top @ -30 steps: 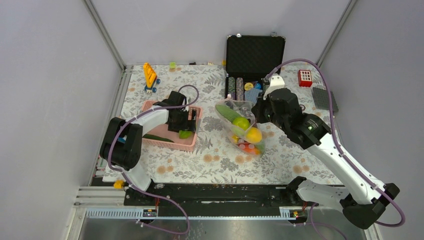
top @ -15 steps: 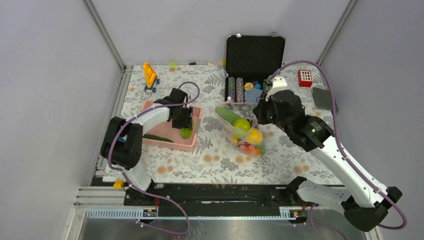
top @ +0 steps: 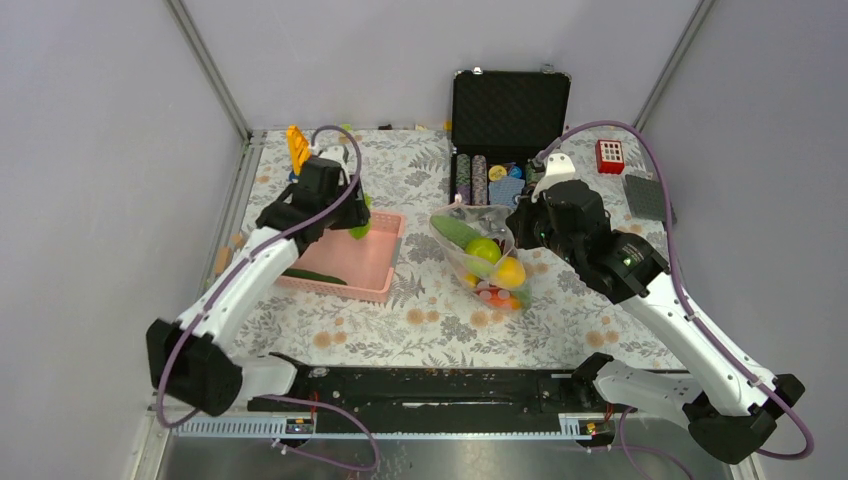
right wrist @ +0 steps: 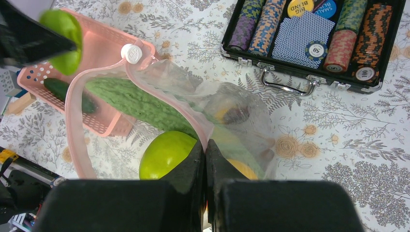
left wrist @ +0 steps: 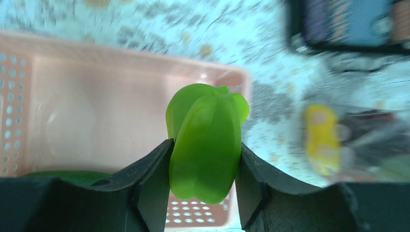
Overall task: Place the food in the zip-top bag and seal the zipper
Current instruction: Pick up the fake fruit from the bin, then place the fake fruit in the zipper food storage bag.
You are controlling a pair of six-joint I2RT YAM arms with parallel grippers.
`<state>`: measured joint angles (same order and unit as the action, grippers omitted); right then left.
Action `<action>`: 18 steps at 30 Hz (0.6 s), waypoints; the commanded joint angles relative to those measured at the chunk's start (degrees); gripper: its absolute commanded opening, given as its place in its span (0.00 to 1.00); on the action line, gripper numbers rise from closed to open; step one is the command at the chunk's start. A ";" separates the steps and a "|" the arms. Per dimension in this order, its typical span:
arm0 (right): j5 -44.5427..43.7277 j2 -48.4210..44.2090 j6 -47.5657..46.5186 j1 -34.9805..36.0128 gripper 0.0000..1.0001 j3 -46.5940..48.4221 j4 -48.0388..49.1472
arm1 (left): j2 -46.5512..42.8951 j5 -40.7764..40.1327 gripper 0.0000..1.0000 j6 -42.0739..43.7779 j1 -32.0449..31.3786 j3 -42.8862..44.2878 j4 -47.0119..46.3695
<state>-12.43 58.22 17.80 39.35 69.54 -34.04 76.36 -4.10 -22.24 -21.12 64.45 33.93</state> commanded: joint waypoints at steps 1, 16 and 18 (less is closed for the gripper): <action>0.23 -1.66 0.02 -0.35 0.01 0.13 2.29 | -9.19 6.02 0.00 -2.33 -2.29 3.53 -5.80; 2.02 -3.04 1.10 -0.41 0.01 -0.54 2.90 | -10.54 33.62 0.00 7.25 -23.27 3.00 -40.08; 2.22 -3.19 1.23 -0.34 0.01 -0.54 2.91 | -8.17 35.46 0.00 8.06 -24.11 4.37 -40.25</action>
<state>-11.60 56.73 18.11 39.35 68.64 -34.00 64.71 26.55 -17.12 -44.29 66.59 2.92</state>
